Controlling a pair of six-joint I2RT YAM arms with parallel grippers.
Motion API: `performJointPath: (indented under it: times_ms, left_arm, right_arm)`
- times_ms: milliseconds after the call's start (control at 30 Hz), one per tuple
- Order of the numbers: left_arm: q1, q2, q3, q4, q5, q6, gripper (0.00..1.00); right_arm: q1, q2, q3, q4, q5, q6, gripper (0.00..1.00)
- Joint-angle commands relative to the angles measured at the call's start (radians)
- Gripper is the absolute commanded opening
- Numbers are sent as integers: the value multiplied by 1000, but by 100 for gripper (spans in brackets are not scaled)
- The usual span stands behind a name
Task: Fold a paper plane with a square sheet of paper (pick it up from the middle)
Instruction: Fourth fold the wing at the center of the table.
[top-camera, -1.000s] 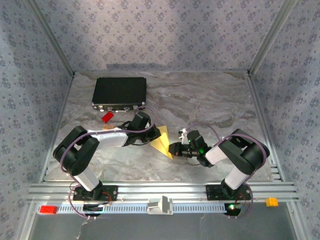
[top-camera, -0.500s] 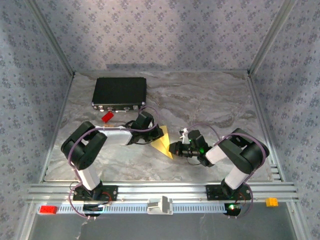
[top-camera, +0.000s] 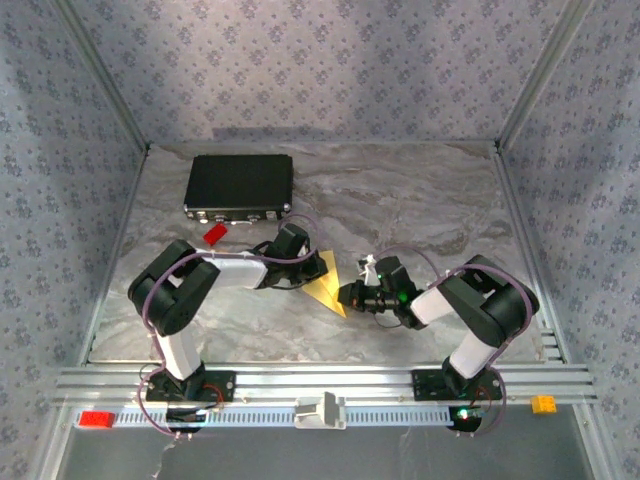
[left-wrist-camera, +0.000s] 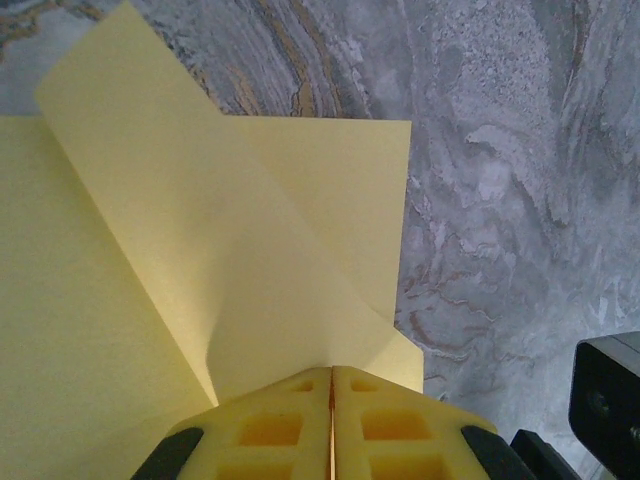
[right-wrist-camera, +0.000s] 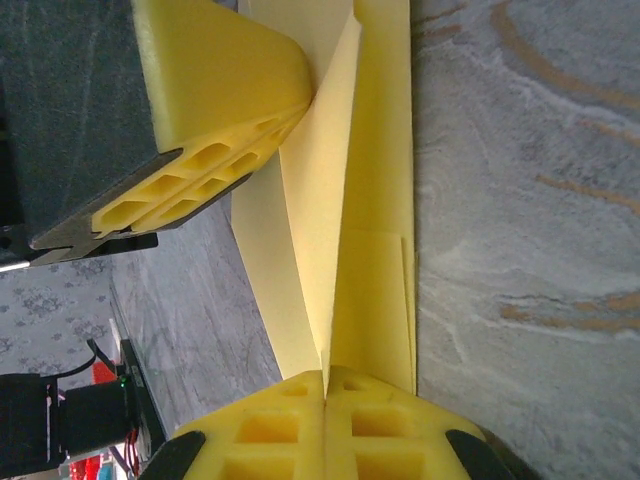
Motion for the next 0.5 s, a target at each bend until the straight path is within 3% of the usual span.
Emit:
performJointPath:
  times_ms: [0,467]
  left_arm:
    - [-7,22,35,-17,-10,28,8]
    - [-6,54,50,-49,-18,39,7]
  right_arm:
    - [-13,29,-8,-130,21,6,0]
    - [-19,43,-3,-142,16,12,0]
